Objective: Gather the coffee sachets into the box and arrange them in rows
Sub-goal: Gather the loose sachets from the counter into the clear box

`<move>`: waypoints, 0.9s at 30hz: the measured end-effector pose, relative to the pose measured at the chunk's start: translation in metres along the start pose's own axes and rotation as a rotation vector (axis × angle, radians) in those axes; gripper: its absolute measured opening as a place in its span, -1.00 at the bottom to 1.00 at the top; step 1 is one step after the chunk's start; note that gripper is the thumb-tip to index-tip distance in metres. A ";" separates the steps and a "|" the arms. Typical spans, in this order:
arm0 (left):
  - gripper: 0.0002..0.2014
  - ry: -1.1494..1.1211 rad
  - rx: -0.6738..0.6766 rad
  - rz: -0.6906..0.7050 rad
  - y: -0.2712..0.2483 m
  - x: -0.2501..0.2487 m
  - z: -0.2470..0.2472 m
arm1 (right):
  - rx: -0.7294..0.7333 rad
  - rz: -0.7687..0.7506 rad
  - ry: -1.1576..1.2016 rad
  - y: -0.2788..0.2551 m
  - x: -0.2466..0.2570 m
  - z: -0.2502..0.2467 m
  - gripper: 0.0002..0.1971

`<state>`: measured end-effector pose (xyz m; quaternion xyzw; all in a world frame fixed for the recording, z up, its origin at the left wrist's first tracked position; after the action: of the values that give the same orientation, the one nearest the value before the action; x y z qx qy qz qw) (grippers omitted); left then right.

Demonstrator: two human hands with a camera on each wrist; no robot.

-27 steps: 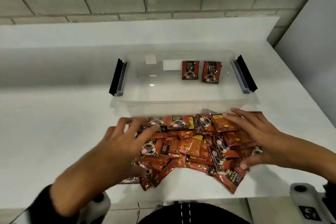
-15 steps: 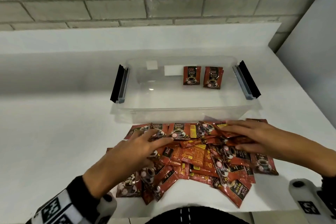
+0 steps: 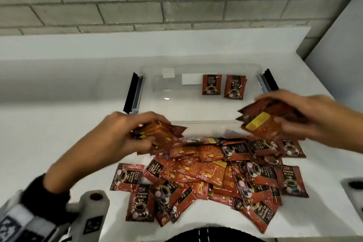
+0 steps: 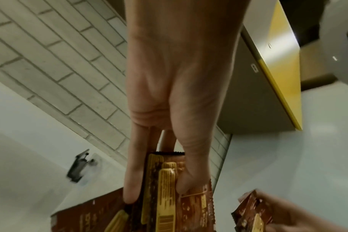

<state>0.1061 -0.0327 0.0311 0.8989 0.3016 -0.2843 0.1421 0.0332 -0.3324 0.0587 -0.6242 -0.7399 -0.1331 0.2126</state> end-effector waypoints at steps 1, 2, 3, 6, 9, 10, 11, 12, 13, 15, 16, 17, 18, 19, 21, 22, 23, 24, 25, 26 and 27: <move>-0.53 -0.034 -0.020 -0.015 0.003 -0.001 -0.011 | -0.039 -0.013 0.001 0.005 0.006 -0.015 -0.53; -0.54 -0.064 -0.043 -0.032 0.008 -0.003 -0.024 | -0.060 0.000 0.018 0.012 0.011 -0.027 -0.57; -0.55 -0.090 -0.065 -0.039 0.014 -0.005 -0.037 | -0.063 0.027 0.062 0.021 0.014 -0.039 -0.58; -0.59 -0.071 -0.113 -0.048 0.041 -0.013 -0.070 | 0.034 0.096 0.138 0.056 0.018 -0.052 -0.51; -0.60 0.034 -0.059 -0.093 0.086 -0.015 -0.082 | 0.183 0.096 0.144 0.103 0.019 -0.037 -0.57; -0.61 0.057 -0.009 -0.107 0.103 -0.014 -0.079 | 0.257 0.099 0.156 0.118 0.020 -0.027 -0.59; -0.63 0.066 0.058 -0.126 0.118 -0.009 -0.072 | 0.347 0.114 0.165 0.133 0.020 -0.015 -0.61; -0.62 0.063 0.138 -0.156 0.131 -0.003 -0.064 | 0.445 0.137 0.155 0.145 0.019 -0.002 -0.62; -0.61 0.050 0.226 -0.193 0.141 0.006 -0.054 | 0.534 0.158 0.128 0.153 0.018 0.012 -0.62; -0.61 0.003 0.399 -0.279 0.153 0.024 -0.033 | 0.663 0.183 0.053 0.164 0.018 0.035 -0.62; -0.61 -0.018 0.477 -0.317 0.155 0.032 -0.023 | 0.702 0.192 0.027 0.166 0.017 0.046 -0.61; -0.60 -0.027 0.543 -0.354 0.157 0.040 -0.015 | 0.732 0.201 0.007 0.169 0.015 0.056 -0.59; -0.60 -0.027 0.603 -0.391 0.156 0.047 -0.007 | 0.756 0.215 -0.010 0.170 0.013 0.065 -0.52; -0.60 -0.019 0.660 -0.429 0.156 0.055 0.000 | 0.774 0.234 -0.029 0.171 0.009 0.072 -0.44; -0.54 0.029 0.790 -0.490 0.151 0.066 0.013 | 0.800 0.268 -0.071 0.172 0.004 0.083 -0.40; -0.46 0.077 0.863 -0.508 0.148 0.071 0.019 | 0.813 0.281 -0.085 0.172 0.002 0.088 -0.45; -0.37 0.133 0.928 -0.522 0.146 0.074 0.023 | 0.823 0.295 -0.093 0.172 -0.001 0.092 -0.53; -0.30 0.179 0.978 -0.536 0.144 0.077 0.028 | 0.827 0.309 -0.101 0.171 -0.003 0.096 -0.61; -0.25 0.210 1.014 -0.549 0.142 0.080 0.031 | 0.827 0.315 -0.118 0.171 -0.005 0.099 -0.66; -0.21 0.225 1.049 -0.556 0.140 0.083 0.034 | 0.829 0.313 -0.145 0.170 -0.006 0.103 -0.68; -0.17 0.223 1.084 -0.558 0.138 0.084 0.038 | 0.833 0.305 -0.179 0.170 -0.007 0.106 -0.66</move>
<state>0.2314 -0.1171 -0.0375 0.7547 0.3512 -0.3278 -0.4468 0.1847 -0.2575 -0.0489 -0.5962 -0.6454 0.2636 0.3980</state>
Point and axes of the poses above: each hand's wrist, its own y-axis towards the middle knuckle, its own z-axis out of the palm, x = y × z, the point moved 6 cm from there along y, towards the middle knuckle, and after that the axes turned 6 degrees about z, right-handed, at the moved point
